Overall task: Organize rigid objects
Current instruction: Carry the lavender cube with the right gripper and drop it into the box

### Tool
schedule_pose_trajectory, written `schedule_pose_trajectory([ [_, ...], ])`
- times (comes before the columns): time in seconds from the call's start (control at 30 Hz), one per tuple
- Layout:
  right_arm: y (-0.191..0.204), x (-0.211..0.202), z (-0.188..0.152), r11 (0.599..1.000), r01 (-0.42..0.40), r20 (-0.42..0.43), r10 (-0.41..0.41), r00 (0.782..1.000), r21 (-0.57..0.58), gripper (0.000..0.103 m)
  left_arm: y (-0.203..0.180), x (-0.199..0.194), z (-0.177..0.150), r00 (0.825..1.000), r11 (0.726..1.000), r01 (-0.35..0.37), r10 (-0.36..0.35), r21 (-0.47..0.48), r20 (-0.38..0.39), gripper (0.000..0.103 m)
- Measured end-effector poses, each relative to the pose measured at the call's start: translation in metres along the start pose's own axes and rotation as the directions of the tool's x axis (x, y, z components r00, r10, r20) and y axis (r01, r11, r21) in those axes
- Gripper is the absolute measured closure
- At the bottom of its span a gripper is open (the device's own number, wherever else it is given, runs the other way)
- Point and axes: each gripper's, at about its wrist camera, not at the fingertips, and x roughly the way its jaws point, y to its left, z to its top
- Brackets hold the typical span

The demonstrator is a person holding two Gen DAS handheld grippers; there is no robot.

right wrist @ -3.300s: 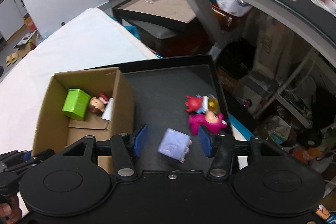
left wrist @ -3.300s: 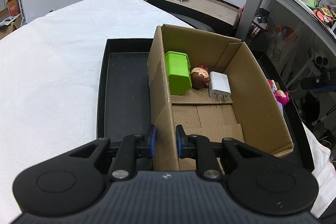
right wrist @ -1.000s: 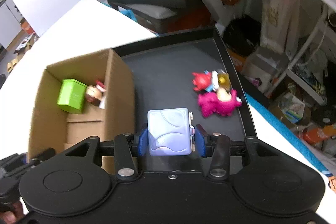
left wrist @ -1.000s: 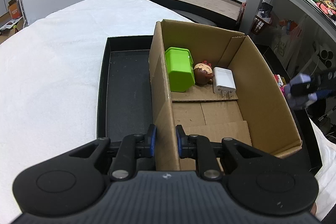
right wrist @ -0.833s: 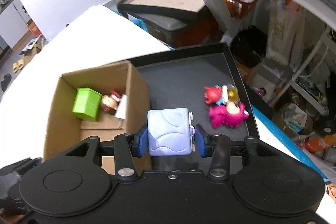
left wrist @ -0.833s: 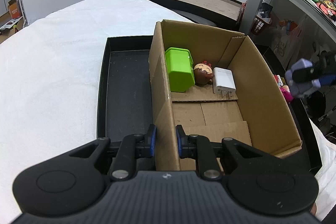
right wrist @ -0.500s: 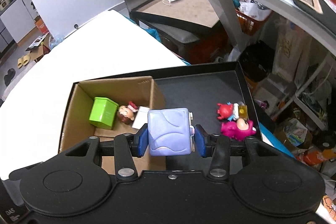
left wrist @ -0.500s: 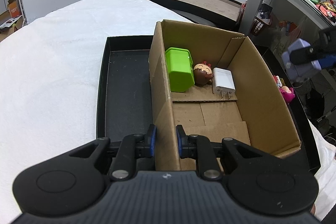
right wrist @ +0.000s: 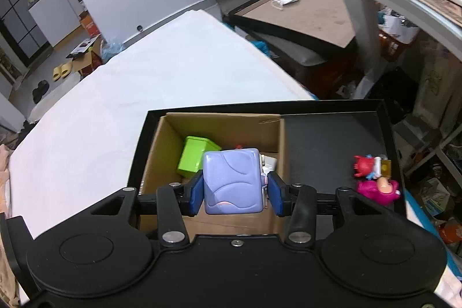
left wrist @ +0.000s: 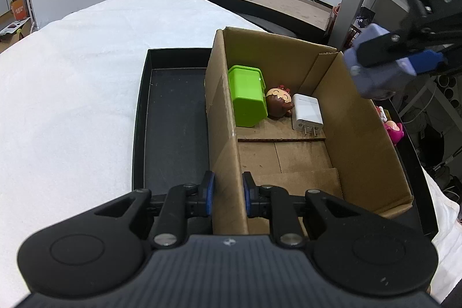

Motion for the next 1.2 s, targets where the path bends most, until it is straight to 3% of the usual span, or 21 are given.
schedule_pose_trajectory([
  [0.87, 0.035, 0.049, -0.01, 0.997, -0.079, -0.083, 0.077, 0.994, -0.015, 0.058, 0.001, 0.0, 0.0, 1.0, 1.0, 0.007, -0.007, -0.009, -0.003, 0.084],
  [1.2, 0.017, 0.033, -0.008, 0.996, -0.091, -0.063, 0.091, 0.994, -0.006, 0.057, 0.001, 0.0, 0.0, 1.0, 1.0, 0.014, -0.014, -0.012, -0.002, 0.084],
])
